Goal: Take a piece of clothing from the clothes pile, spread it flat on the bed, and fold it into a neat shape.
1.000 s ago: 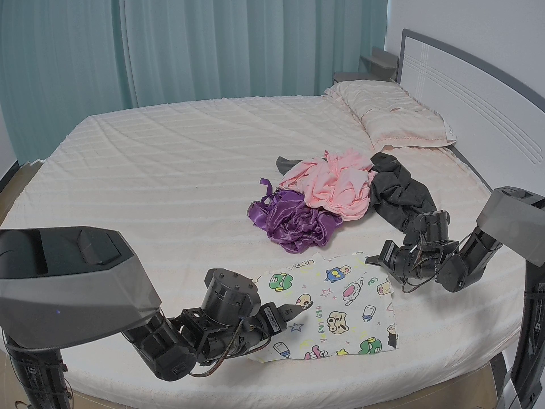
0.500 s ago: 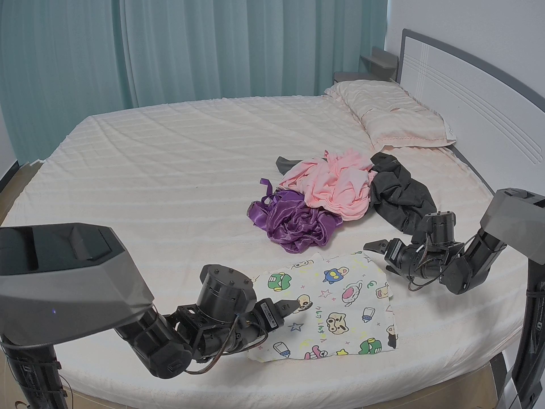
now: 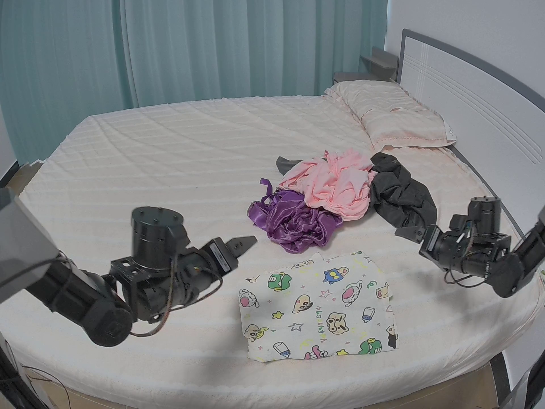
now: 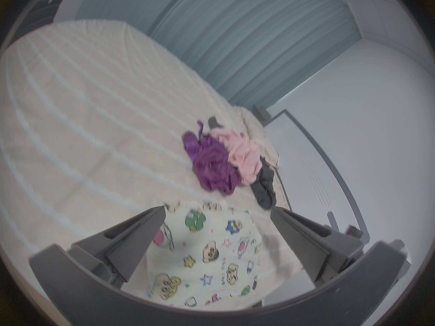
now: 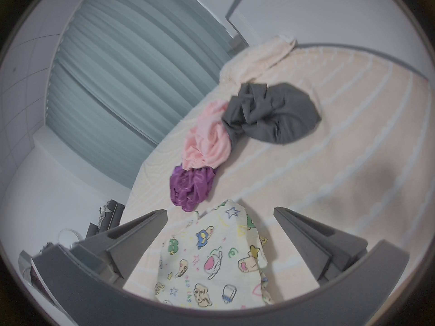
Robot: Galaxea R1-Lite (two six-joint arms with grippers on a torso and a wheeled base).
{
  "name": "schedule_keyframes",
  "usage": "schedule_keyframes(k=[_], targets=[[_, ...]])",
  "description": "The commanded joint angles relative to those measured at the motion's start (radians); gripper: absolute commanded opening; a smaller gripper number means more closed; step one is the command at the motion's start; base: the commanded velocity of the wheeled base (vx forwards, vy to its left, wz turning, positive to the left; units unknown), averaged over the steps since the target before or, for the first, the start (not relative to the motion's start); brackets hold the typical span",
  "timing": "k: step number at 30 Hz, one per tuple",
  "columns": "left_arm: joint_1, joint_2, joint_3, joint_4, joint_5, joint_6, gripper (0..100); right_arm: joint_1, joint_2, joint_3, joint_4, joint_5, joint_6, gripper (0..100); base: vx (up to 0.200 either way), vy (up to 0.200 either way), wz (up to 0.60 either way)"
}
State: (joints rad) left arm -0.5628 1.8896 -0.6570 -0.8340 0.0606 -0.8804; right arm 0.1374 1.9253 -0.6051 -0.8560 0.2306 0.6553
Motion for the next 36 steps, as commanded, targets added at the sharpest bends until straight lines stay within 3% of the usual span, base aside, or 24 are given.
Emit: schedule_keyframes(k=[1,5,9,16,19,25,31,36], targets=[[0.112,-0.3,0.051,0.041,0.128,0.161,100,-0.007,-0.425,0.223,0.002,-0.024,-0.089,100,0.0,0.0,0.0],[0.127,-0.423,0.132,0.035,0.229,0.244,100,-0.009,-0.629,0.335,0.002,-0.027,-0.186,100,0.0,0.0,0.0],[0.132,-0.59,0.229,0.027,0.395,0.367,100,-0.01,-0.875,0.43,0.015,-0.043,-0.286,100,0.0,0.0,0.0],[0.127,-0.845,0.316,0.035,0.524,0.525,100,-0.012,-1.074,0.513,0.087,-0.103,-0.342,100,0.0,0.0,0.0],[0.127,-0.962,0.37,0.035,0.616,0.63,100,-0.012,-1.238,0.574,0.147,-0.106,-0.376,100,0.0,0.0,0.0],[0.127,-1.103,0.456,0.038,0.711,0.729,100,-0.012,-1.473,0.565,0.385,-0.106,-0.421,100,0.0,0.0,0.0],[0.132,-1.195,0.562,0.039,0.783,0.736,100,-0.01,-1.637,0.564,0.571,-0.103,-0.43,100,0.0,0.0,0.0],[0.224,-1.265,0.582,0.053,0.82,0.775,100,-0.018,-1.737,0.571,0.672,-0.105,-0.503,100,0.0,0.0,0.0]])
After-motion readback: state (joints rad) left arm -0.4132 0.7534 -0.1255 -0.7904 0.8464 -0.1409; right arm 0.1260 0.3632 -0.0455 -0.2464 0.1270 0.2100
